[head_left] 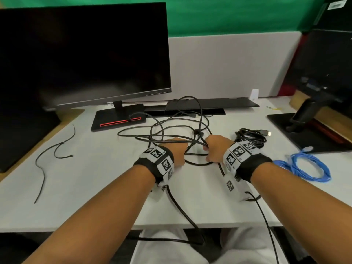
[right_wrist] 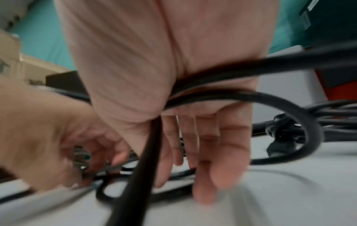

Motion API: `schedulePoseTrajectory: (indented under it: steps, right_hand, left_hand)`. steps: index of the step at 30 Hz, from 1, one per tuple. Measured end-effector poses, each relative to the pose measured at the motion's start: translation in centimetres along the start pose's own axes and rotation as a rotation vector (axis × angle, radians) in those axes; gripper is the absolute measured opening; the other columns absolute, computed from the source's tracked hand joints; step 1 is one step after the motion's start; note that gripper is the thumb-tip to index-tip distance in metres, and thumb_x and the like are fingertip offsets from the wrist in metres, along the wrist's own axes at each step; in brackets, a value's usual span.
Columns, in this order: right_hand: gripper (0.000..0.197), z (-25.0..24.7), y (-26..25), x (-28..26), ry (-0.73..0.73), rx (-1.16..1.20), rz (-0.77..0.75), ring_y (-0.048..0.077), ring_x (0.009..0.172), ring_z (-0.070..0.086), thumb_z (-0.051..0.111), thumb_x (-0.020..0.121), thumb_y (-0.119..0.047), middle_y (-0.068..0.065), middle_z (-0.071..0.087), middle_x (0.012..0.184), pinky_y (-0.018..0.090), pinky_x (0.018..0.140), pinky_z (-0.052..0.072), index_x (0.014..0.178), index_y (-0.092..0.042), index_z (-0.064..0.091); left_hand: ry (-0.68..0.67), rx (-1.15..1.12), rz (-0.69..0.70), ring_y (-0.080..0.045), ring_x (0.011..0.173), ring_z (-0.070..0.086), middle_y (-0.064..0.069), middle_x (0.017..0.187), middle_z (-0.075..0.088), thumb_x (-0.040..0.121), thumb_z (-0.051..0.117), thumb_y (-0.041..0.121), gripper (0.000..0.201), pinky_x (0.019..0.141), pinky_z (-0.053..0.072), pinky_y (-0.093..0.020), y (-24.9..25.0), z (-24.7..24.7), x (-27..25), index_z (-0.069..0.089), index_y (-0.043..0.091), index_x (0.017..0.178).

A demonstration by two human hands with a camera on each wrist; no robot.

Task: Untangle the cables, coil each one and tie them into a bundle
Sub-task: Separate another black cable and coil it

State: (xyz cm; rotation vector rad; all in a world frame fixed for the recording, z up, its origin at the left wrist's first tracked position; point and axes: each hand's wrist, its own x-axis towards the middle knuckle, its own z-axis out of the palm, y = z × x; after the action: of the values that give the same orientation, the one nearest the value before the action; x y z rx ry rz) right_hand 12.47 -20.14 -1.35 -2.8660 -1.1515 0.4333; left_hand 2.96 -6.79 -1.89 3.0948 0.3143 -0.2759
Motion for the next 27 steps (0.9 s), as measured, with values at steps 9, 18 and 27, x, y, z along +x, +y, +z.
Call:
schedulePoseTrajectory:
  steps: [9,18,27]
  right_hand:
    - [0.005,0.0,0.2,1.3,0.089,-0.087,0.039,0.014,0.067,0.051,0.049,0.095,-0.017,-0.002,0.05,0.079,0.029,0.06,0.043,0.099,-0.016,0.052]
    - [0.021,-9.4,5.1,-8.0,0.55,0.25,0.065,0.027,0.064,0.057,0.056,0.096,-0.029,0.007,0.061,0.069,0.031,0.057,0.037,0.083,-0.016,0.066]
    - [0.023,-9.5,4.3,-15.3,0.811,0.61,-0.13,0.004,0.04,0.039,0.055,0.1,-0.028,0.003,0.048,0.056,0.024,0.044,0.035,0.083,-0.017,0.067]
  left_hand:
    - [0.126,-0.275,-0.084,-0.034,0.096,0.062,-0.017,0.106,0.063,0.096,0.045,0.0,0.018,0.074,0.049,-0.036,-1.2,-0.5,0.4,0.056,0.003,0.109]
    - [0.264,-0.316,-0.19,-0.032,0.112,0.06,-0.011,0.12,0.061,0.089,0.051,-0.003,0.038,0.095,0.051,-0.042,-2.3,-1.8,1.1,0.06,0.018,0.119]
    - [0.402,-0.524,0.069,-0.018,0.103,0.063,0.003,0.115,0.068,0.095,0.058,0.048,0.045,0.081,0.047,-0.03,2.5,-4.5,-1.3,0.054,0.025,0.135]
